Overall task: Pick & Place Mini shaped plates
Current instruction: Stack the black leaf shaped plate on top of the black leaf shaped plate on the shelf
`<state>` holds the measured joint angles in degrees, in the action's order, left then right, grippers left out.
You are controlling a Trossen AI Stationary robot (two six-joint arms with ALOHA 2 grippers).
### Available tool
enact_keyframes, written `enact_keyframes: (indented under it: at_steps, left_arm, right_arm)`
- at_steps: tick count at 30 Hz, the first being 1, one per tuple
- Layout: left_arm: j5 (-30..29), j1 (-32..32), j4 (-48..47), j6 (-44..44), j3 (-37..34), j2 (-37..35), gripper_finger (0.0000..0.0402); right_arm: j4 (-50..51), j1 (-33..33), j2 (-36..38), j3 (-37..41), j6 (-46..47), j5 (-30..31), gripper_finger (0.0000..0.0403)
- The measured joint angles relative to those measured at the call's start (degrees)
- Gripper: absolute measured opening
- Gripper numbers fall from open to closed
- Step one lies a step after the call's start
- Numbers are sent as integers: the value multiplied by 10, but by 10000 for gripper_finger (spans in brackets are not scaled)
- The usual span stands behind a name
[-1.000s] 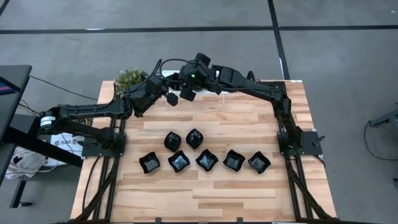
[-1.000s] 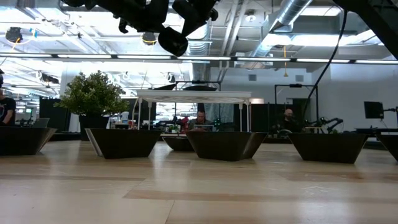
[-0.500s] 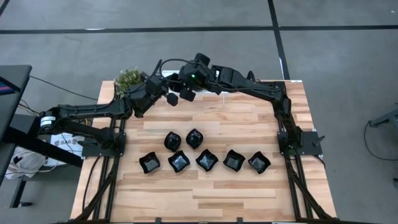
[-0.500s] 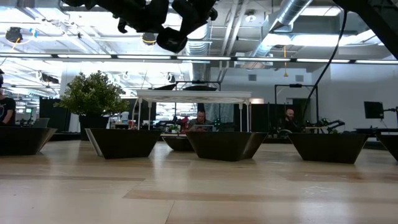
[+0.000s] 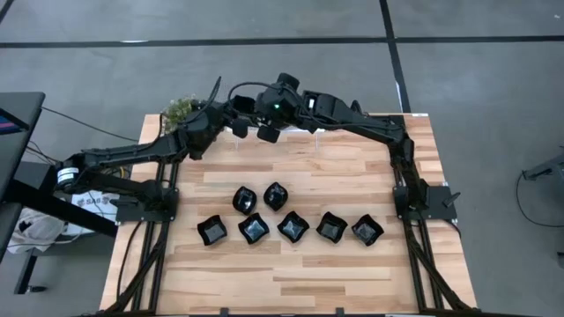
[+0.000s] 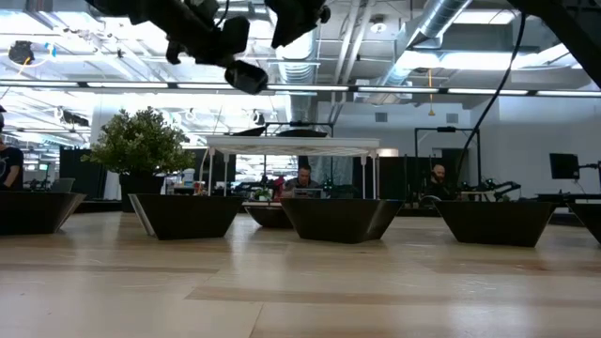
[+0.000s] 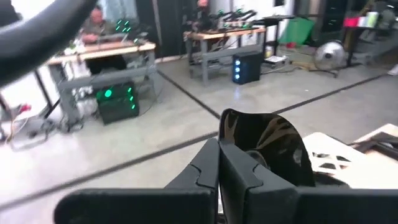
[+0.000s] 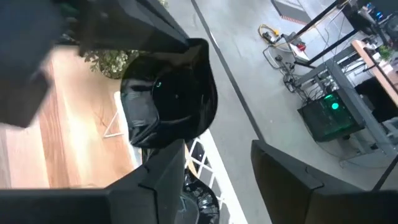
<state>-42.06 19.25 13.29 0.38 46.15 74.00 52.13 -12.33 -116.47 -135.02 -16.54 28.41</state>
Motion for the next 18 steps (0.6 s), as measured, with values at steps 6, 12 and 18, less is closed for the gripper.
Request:
enact_keyframes:
  at_steps: [6,12,18]
  left_arm:
    - [39,34,-14,-112,0,0,2]
    - [91,35,-13,-238,0,0,2]
    - [107,17,-13,-348,19,0,2]
  right_arm:
    - [29,-11,34,-1,-5,2,174]
    - [101,-45,62,0,28,2,154]
    - [177,-83,74,0,55,-25,140]
